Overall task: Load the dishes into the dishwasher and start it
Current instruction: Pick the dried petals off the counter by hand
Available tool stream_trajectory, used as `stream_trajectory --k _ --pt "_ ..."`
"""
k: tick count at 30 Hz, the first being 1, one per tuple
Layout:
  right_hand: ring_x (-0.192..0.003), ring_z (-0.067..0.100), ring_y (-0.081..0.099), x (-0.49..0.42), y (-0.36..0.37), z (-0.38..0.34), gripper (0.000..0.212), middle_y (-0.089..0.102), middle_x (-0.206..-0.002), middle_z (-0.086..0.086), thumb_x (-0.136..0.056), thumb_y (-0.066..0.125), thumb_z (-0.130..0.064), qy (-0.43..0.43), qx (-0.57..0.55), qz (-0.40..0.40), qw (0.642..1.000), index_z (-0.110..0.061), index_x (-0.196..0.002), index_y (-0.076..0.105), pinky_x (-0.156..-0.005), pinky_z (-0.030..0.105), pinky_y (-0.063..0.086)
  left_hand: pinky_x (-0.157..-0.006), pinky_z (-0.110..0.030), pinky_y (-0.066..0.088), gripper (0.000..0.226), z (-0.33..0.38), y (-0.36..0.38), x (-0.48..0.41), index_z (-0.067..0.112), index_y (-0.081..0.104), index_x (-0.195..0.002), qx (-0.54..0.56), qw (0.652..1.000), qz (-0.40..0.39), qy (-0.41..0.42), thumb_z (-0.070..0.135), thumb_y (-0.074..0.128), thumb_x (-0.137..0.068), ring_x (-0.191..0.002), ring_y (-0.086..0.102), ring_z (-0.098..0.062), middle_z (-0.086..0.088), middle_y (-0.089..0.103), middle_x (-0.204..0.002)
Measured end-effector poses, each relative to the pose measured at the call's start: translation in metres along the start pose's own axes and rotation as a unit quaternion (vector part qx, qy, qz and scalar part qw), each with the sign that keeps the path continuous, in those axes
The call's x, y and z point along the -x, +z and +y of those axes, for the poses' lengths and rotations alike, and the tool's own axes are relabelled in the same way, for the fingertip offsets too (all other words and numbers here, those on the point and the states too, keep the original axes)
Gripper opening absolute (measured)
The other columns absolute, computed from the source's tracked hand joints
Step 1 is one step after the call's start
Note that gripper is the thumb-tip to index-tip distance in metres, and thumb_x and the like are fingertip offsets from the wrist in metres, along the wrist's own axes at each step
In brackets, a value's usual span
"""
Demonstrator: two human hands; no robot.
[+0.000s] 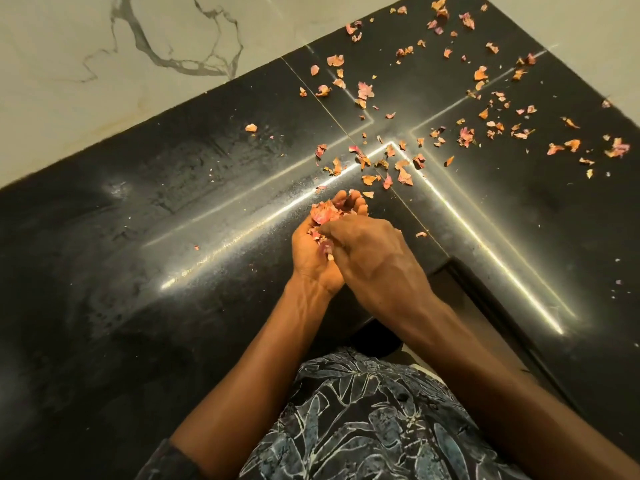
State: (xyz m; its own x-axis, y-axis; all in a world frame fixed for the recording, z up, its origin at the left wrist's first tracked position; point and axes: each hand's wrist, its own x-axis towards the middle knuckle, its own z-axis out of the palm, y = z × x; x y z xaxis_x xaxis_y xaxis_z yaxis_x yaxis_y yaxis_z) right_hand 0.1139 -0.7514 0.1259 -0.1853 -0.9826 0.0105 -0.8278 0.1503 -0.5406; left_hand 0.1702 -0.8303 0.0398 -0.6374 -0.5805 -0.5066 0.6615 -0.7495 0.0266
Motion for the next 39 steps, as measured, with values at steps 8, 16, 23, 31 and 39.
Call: stream_trajectory --k 8,16,23,31,39 --pt "-0.092 0.002 0.071 -0.019 -0.011 0.022 0.028 0.076 -0.101 -0.005 -0.089 0.068 0.0 0.074 -0.191 0.038 0.978 -0.018 -0.108 0.078 -0.086 0.021 0.058 -0.096 -0.031 0.053 0.039 0.015 -0.005 0.002 -0.002 0.062 -0.115 -0.012 0.999 0.019 0.03 0.025 0.036 -0.103 -0.1 0.07 -0.029 -0.021 0.069 -0.112" --pt "-0.102 0.039 0.062 -0.012 0.003 0.169 0.02 0.069 -0.108 0.018 -0.084 0.064 -0.006 0.31 0.089 0.04 0.946 -0.007 -0.103 0.072 -0.086 0.043 0.053 -0.101 -0.042 0.052 0.04 0.024 -0.013 0.003 -0.007 0.065 -0.114 0.04 0.998 -0.006 0.052 0.02 0.049 -0.09 -0.105 0.067 -0.035 -0.024 0.066 -0.116" --pt "-0.095 0.031 0.058 -0.04 0.052 0.128 0.017 0.058 -0.104 0.012 -0.096 0.05 -0.005 0.163 0.148 -0.017 0.975 -0.008 -0.103 0.065 -0.082 0.047 0.054 -0.101 -0.042 0.052 0.035 0.024 -0.011 0.006 -0.007 0.066 -0.112 0.027 0.998 0.001 0.051 0.016 0.046 -0.095 -0.106 0.067 -0.035 -0.024 0.067 -0.115" --pt "-0.11 0.029 0.059 -0.106 0.041 0.128 0.03 0.063 -0.118 0.011 -0.095 0.057 -0.008 0.081 0.075 -0.008 0.994 -0.01 -0.123 0.068 -0.094 0.042 0.051 -0.099 -0.042 0.054 0.038 0.032 -0.01 0.016 -0.007 0.07 -0.106 0.013 0.998 0.015 0.056 0.017 0.04 -0.103 -0.103 0.069 -0.034 -0.023 0.068 -0.113" --pt "-0.107 0.023 0.054 -0.078 0.048 0.132 0.031 0.057 -0.12 0.005 -0.099 0.058 -0.026 -0.07 0.164 -0.082 0.981 -0.013 -0.127 0.066 -0.087 0.041 0.052 -0.101 -0.041 0.053 0.036 0.038 -0.011 0.017 -0.006 0.066 -0.112 0.015 0.998 0.021 0.065 0.017 0.04 -0.103 -0.108 0.066 -0.034 -0.023 0.067 -0.116"
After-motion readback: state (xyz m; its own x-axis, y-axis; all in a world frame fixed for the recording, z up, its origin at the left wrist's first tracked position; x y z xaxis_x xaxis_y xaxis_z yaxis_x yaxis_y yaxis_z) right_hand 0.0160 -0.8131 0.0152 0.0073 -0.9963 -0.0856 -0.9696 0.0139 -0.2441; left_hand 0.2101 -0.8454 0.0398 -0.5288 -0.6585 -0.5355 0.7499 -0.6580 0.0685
